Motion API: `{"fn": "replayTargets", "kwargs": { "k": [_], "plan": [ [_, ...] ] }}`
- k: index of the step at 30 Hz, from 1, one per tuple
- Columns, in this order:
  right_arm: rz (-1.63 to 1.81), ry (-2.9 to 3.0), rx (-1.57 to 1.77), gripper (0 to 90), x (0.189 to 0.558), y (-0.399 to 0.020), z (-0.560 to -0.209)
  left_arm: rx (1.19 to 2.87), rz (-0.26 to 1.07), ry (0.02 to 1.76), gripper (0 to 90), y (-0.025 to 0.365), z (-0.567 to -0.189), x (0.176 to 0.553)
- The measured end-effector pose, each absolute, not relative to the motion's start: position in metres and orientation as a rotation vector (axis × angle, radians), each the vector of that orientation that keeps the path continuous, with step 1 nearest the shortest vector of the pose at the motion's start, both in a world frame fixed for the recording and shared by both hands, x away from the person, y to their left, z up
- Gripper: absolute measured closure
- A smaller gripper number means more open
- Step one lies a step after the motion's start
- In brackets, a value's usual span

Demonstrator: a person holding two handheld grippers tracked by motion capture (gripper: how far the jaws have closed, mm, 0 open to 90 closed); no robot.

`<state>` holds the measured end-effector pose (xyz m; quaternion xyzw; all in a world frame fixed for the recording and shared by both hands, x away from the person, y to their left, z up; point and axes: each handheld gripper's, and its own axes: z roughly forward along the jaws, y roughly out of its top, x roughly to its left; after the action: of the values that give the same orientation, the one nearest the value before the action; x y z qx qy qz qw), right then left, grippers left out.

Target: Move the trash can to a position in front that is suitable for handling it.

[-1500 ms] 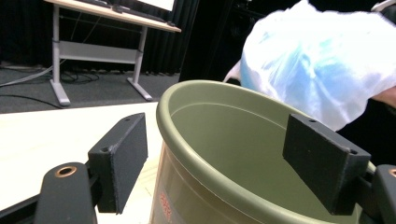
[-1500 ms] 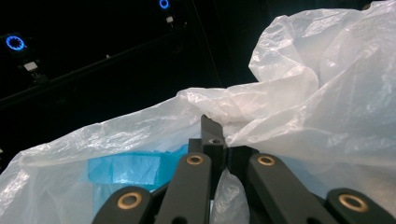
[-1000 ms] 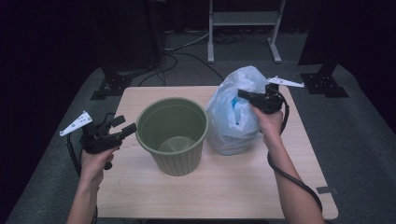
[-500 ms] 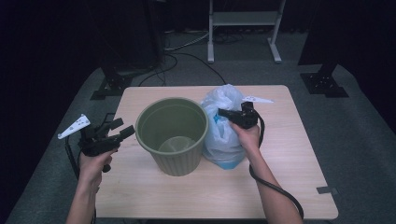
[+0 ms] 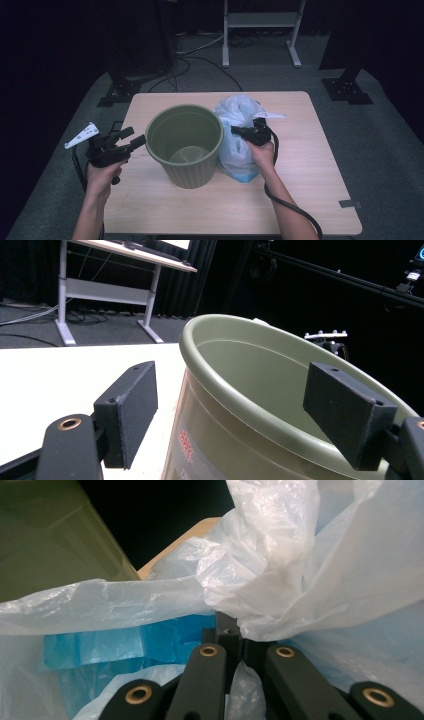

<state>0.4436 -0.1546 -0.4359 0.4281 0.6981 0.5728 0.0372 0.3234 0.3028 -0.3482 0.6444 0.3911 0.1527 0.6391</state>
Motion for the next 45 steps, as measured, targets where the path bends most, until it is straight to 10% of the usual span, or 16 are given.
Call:
{"fn": "replayTargets", "kwargs": {
  "k": [19, 34, 45],
  "plan": [
    [1.729, 2.193, 1.295, 87.9, 0.44, -0.159, -0.443, 1.479, 0.35, 0.889, 20.7, 0.301, -0.347, 0.324],
    [1.791, 2.122, 1.249, 44.7, 0.427, -0.185, -0.411, 1.48, 0.359, 0.893, 20.6, 0.303, -0.345, 0.323],
    [1.802, 2.091, 1.199, 36.2, 0.411, -0.205, -0.386, 1.473, 0.364, 0.897, 20.1, 0.304, -0.345, 0.322]
  ]
}}
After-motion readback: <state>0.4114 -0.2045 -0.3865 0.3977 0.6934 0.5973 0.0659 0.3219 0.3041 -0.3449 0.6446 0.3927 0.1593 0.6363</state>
